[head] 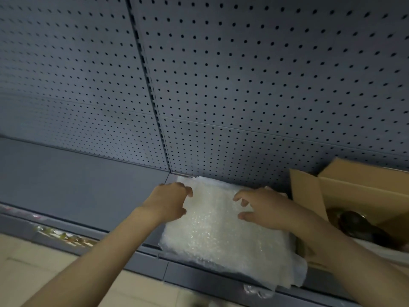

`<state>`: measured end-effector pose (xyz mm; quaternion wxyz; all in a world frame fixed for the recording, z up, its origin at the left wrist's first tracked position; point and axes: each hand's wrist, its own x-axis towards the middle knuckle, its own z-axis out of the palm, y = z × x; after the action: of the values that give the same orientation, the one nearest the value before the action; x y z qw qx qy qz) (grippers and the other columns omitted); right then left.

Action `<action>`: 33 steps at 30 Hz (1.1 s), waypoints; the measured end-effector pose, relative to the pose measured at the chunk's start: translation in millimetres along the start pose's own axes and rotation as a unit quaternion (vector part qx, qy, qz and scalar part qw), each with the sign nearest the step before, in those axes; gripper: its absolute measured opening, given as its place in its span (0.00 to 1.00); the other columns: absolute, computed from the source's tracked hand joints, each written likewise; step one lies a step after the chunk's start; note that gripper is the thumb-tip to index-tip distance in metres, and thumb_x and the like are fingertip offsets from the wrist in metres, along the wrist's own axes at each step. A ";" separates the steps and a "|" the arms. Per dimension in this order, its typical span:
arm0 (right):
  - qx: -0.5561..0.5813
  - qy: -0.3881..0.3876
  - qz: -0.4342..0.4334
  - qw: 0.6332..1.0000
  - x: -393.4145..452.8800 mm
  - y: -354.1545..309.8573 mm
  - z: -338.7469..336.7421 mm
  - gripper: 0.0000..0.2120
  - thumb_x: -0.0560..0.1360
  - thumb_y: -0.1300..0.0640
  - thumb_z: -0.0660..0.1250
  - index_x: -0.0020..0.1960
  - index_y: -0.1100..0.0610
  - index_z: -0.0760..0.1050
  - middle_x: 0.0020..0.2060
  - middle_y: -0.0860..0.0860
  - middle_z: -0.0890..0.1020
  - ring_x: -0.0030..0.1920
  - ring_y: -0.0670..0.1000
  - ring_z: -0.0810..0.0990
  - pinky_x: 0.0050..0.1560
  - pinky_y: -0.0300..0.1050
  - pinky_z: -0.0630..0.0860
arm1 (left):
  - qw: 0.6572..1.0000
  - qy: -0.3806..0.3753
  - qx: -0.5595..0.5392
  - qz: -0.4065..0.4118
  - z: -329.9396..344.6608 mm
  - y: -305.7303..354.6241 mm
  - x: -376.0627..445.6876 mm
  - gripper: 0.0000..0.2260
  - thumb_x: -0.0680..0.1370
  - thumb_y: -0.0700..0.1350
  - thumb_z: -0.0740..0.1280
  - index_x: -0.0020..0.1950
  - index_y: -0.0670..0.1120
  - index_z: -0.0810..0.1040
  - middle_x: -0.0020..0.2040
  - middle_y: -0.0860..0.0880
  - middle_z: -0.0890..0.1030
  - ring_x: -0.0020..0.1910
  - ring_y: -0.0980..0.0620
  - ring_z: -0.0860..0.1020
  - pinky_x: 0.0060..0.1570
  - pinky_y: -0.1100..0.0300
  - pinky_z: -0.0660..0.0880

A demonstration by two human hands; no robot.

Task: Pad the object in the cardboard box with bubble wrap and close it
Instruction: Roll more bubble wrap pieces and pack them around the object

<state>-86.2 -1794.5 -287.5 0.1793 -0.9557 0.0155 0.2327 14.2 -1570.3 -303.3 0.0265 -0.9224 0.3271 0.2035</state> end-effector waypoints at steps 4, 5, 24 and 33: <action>0.034 0.014 0.030 0.999 19.1 2.5 21.4 0.23 0.78 0.45 0.61 0.71 0.48 0.64 0.66 0.48 0.72 0.59 0.47 0.73 0.53 0.37 0.71 | 1.000 -0.027 0.003 0.006 18.2 -1.7 12.2 0.22 0.77 0.47 0.66 0.70 0.52 0.68 0.66 0.49 0.73 0.63 0.49 0.75 0.63 0.55 0.70; 0.039 0.011 0.039 0.998 23.7 3.3 29.6 0.23 0.78 0.45 0.61 0.71 0.49 0.64 0.67 0.49 0.72 0.62 0.49 0.73 0.58 0.41 0.71 | 0.999 -0.037 0.007 0.013 23.4 -1.8 15.6 0.22 0.77 0.47 0.66 0.71 0.52 0.67 0.67 0.49 0.73 0.63 0.48 0.74 0.62 0.55 0.70; 0.167 0.151 0.425 0.877 56.3 56.2 134.6 0.33 0.74 0.52 0.66 0.73 0.49 0.53 0.73 0.59 0.52 0.72 0.63 0.56 0.66 0.58 0.65 | 0.976 -0.132 0.067 0.159 125.1 11.2 91.3 0.30 0.79 0.49 0.63 0.78 0.55 0.52 0.79 0.44 0.42 0.77 0.36 0.42 0.74 0.37 0.47; 0.295 0.312 0.429 0.795 42.3 31.9 103.8 0.34 0.73 0.60 0.69 0.73 0.57 0.55 0.46 0.56 0.78 0.45 0.60 0.80 0.43 0.44 0.73 | 0.973 -0.126 0.045 0.186 129.4 4.1 93.7 0.30 0.79 0.50 0.62 0.78 0.57 0.52 0.79 0.45 0.42 0.77 0.37 0.43 0.74 0.39 0.47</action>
<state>-97.7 -1785.7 -403.1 0.3195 -0.7729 0.5467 -0.0406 31.2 -1605.5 -458.3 0.0708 -0.8103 0.4957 0.3045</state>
